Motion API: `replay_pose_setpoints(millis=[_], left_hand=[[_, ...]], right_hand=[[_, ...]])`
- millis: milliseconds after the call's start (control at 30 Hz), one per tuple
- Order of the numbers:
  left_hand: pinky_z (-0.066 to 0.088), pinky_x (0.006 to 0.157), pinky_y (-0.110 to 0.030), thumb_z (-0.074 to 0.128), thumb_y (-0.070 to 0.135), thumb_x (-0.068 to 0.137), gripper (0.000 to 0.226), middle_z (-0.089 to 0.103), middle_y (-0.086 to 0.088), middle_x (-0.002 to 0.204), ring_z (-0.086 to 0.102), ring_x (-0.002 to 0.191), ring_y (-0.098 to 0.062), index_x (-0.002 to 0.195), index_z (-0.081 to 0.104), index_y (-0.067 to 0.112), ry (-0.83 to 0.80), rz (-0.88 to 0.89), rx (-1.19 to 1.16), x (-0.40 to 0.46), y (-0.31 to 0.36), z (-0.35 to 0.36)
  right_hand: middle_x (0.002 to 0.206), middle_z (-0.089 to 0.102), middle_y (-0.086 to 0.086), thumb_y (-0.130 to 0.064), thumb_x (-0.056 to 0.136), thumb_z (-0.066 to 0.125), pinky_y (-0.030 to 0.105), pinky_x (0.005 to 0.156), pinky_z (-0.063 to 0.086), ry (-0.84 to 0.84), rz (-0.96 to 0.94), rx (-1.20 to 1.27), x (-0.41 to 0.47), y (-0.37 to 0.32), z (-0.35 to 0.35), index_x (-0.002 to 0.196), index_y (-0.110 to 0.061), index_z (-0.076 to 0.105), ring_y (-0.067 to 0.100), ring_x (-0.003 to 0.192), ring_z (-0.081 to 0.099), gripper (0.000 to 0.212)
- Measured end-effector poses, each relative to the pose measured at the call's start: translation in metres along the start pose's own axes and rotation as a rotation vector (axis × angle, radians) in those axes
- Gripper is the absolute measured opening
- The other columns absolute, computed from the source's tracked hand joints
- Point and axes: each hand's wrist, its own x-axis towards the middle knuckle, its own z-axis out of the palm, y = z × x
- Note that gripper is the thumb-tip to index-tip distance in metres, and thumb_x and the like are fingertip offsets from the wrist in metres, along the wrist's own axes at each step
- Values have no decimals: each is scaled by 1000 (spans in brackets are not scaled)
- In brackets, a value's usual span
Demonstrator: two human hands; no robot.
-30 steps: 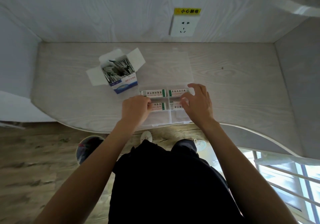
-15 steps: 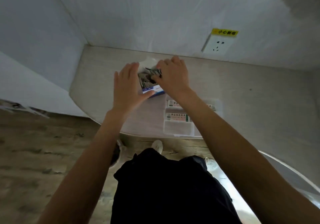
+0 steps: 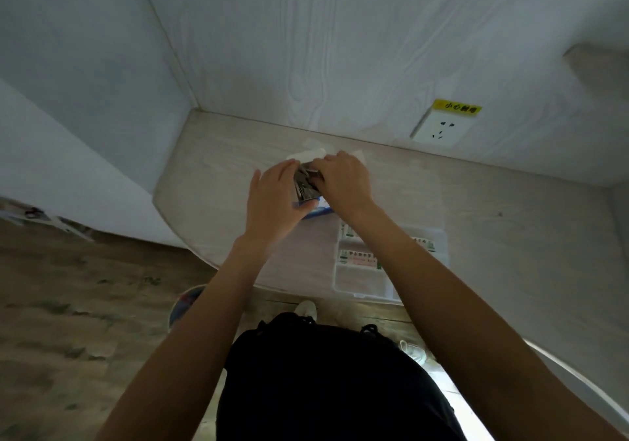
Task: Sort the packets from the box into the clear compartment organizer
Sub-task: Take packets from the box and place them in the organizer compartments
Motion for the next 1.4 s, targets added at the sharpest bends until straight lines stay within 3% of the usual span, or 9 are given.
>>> replay_pose_setpoints(millis=[100, 300, 500, 767, 1000, 1100, 1267, 1333, 1400], left_hand=[[26, 109, -50, 71, 46, 75, 72, 50, -6, 137, 46, 125, -24, 133, 46, 10, 7, -5, -2, 0, -1, 0], [33, 105, -48, 71, 49, 74, 74, 51, -6, 135, 48, 122, -23, 131, 47, 10, 20, 9, 24, 0, -2, 4], [34, 106, -45, 69, 50, 75, 74, 50, -5, 136, 47, 124, -22, 133, 46, 11, 25, 15, 19, -1, -1, 5], [32, 107, -42, 69, 49, 76, 73, 46, -4, 140, 44, 127, -22, 135, 44, 13, 24, 4, 20, -1, -1, 4], [33, 106, -44, 70, 51, 73, 74, 48, -3, 138, 44, 125, -22, 133, 45, 15, 0, 13, 45, 2, -3, 1], [33, 106, -44, 69, 54, 73, 76, 47, -3, 139, 42, 127, -22, 133, 45, 14, -5, 22, 40, 3, -3, -1], [25, 111, -44, 42, 65, 81, 75, 38, -10, 144, 31, 135, -26, 136, 43, 13, 100, 18, -119, 3, 5, -10], [29, 110, -37, 43, 55, 88, 62, 41, -11, 141, 32, 132, -22, 132, 47, 12, 243, 81, -243, 6, 13, -21], [26, 109, -20, 42, 51, 91, 55, 42, -6, 141, 33, 130, -14, 131, 48, 14, 262, 105, -389, 11, 27, -40]], right_hand=[[109, 65, -1, -27, 96, 45, 29, 71, 39, 6, 38, 96, -3, 0, -1, 119, -32, 61, 22, 100, 60, 29], [106, 63, 6, -17, 91, 47, 29, 65, 32, 3, 3, 28, -11, 3, -8, 116, -14, 52, 24, 97, 54, 25], [97, 62, 5, -20, 96, 43, 30, 63, 35, -46, 25, -93, 2, -4, -8, 109, -22, 65, 23, 95, 55, 26], [105, 57, 4, -21, 95, 48, 29, 62, 35, 98, 44, -7, -10, 11, -12, 98, -13, 63, 21, 92, 54, 17], [81, 69, 0, -28, 92, 58, 33, 66, 54, 296, 164, 446, -29, 30, -34, 88, -15, 61, 15, 70, 65, 13], [77, 68, -1, -23, 93, 56, 27, 57, 56, 356, 228, 630, -34, 38, -41, 90, -14, 58, 8, 62, 65, 9], [82, 69, 8, -17, 95, 52, 20, 51, 52, 326, 452, 997, -40, 50, -40, 89, -8, 53, 7, 58, 65, 10], [83, 69, 9, -15, 95, 52, 20, 53, 51, 282, 513, 1132, -45, 52, -42, 91, -2, 54, 8, 58, 65, 13], [80, 69, 8, -12, 95, 53, 19, 54, 50, 204, 471, 1190, -52, 52, -48, 90, -4, 55, 9, 57, 64, 10]])
